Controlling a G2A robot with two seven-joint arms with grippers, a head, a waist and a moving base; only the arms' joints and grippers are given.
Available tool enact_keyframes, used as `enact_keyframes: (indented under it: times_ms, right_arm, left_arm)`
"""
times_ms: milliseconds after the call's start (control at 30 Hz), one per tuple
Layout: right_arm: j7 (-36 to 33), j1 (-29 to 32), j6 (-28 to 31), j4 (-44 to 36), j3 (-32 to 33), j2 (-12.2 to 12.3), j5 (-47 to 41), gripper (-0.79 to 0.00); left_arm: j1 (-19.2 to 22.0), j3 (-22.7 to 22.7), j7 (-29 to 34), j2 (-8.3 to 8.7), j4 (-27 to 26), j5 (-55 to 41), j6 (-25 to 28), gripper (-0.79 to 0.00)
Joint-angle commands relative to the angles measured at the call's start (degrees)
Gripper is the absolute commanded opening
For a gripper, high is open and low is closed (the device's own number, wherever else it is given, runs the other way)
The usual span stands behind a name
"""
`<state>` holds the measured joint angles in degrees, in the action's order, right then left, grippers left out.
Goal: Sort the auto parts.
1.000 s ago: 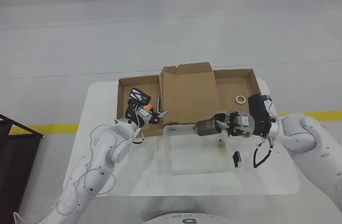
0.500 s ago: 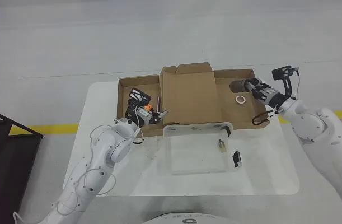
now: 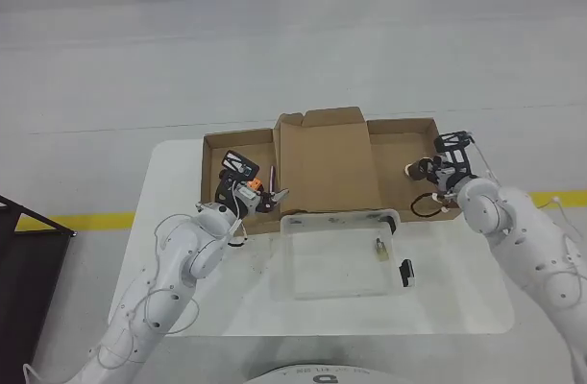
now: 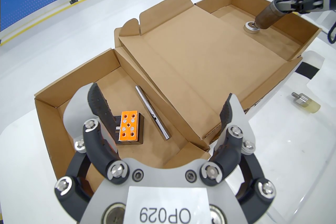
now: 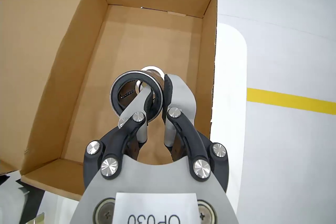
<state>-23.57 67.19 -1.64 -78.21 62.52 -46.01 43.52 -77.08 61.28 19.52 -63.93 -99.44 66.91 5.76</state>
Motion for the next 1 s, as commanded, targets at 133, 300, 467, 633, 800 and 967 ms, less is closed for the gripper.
enact_keyframes:
  times_ms: [133,300,467,633,800,967]
  right_arm:
    - [-0.64,0.04,-0.15,-0.62,-0.23,-0.54,1.81,-0.597]
    - [-1.21,0.75,-0.33,-1.78,0.34,-0.80,2.64,-0.477]
    - [0.53,2.98,4.30,-4.14,3.34,-0.53,-0.34,-0.431]
    - [3.41,9.17,16.59,-9.29,11.14,1.01,-6.21,-0.413]
    - [4.66,18.30,31.41,-16.85,20.53,2.83,-9.63,-0.431]
    - [4.73,26.19,39.66,-24.91,26.99,3.74,-8.23,-0.437]
  left_arm:
    - [0.00,0.00,0.00,0.00,0.00,0.00,0.00,0.000]
    - [0.00,0.00,0.00,0.00,0.00,0.00,0.00,0.000]
    - [0.00,0.00,0.00,0.00,0.00,0.00,0.00,0.000]
    - [0.00,0.00,0.00,0.00,0.00,0.00,0.00,0.000]
    - [0.00,0.00,0.00,0.00,0.00,0.00,0.00,0.000]
    - [0.00,0.00,0.00,0.00,0.00,0.00,0.00,0.000]
